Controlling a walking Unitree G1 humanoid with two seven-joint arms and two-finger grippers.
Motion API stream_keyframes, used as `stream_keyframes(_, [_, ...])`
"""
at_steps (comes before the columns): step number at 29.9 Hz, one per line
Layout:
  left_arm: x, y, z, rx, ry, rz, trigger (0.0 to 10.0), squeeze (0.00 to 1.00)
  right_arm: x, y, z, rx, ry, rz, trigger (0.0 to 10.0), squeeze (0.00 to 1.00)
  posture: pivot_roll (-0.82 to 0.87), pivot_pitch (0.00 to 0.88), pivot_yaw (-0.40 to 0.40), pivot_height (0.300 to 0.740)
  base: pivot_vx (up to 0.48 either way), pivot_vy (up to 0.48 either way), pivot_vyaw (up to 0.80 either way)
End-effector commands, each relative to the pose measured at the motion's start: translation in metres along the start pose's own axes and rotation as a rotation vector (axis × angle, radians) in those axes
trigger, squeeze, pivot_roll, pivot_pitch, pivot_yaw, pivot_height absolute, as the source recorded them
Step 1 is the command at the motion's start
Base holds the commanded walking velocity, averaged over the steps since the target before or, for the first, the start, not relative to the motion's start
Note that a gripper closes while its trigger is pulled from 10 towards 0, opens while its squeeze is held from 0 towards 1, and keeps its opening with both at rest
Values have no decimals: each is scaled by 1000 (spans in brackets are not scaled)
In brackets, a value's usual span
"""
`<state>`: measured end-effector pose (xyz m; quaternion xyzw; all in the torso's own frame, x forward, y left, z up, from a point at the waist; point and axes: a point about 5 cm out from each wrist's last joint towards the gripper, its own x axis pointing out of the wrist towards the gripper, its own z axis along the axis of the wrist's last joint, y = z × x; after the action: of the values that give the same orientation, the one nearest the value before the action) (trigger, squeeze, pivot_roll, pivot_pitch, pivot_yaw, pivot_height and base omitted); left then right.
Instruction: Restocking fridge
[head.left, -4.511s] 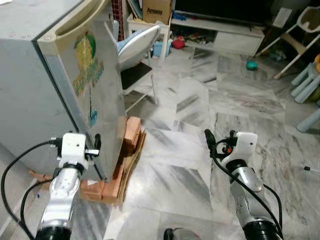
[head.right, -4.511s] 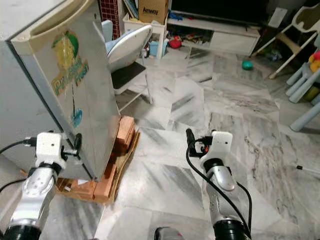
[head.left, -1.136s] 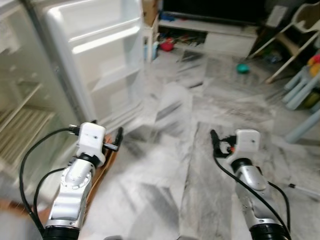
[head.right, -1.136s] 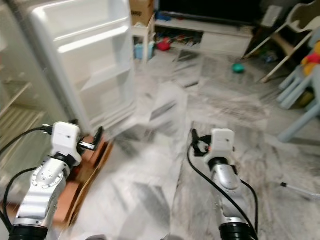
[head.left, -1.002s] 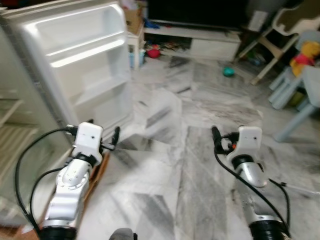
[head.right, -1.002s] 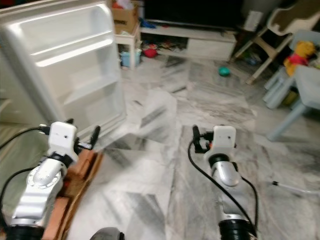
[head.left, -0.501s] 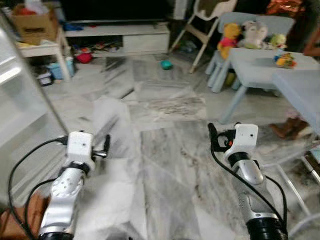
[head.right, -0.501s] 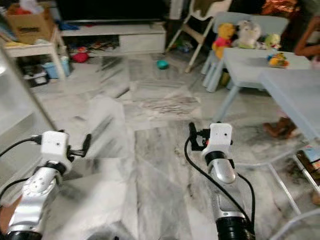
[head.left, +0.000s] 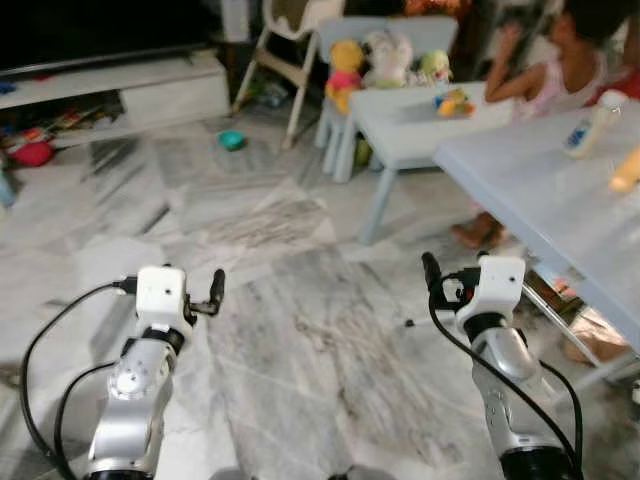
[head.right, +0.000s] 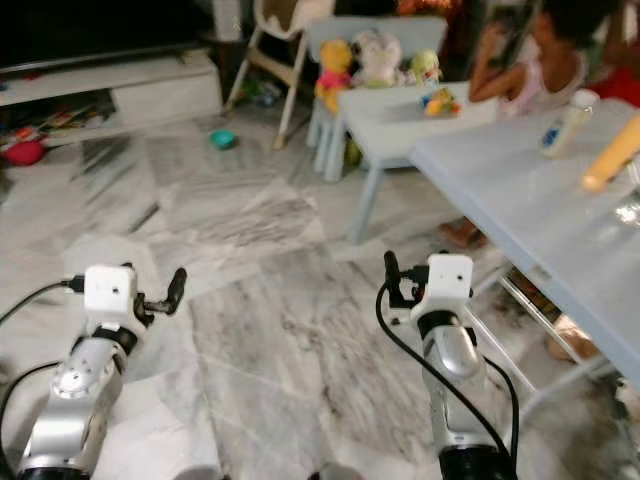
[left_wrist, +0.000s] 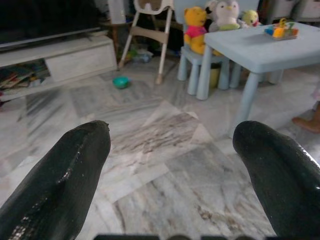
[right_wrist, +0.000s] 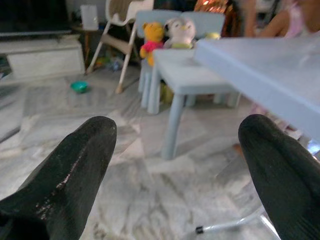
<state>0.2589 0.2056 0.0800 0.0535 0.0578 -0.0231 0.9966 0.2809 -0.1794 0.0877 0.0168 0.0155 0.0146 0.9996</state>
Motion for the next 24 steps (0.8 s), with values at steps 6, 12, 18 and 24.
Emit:
stream_keyframes(6, [0,-2,0,-19,-3,-7,10000,0,-8,-4,-1,-1,-1,13,10000,0,16,0,-55,740,182,0,-800])
stream_keyframes(12, [4,-2,2,-22,-10,-8,10000,0,-10,-3,0,-3,-2,17,10000,0,11,0,-55,740,314,0,-800])
stream_keyframes(18, [5,-3,3,-22,-16,-7,10000,0,-11,-3,1,-12,-7,17,10000,0,7,0,-52,740,313,0,-800])
stream_keyframes(24, [7,-5,4,-19,-23,-18,10000,0,-12,-1,3,-15,-15,15,10000,0,3,0,-47,740,361,0,-267])
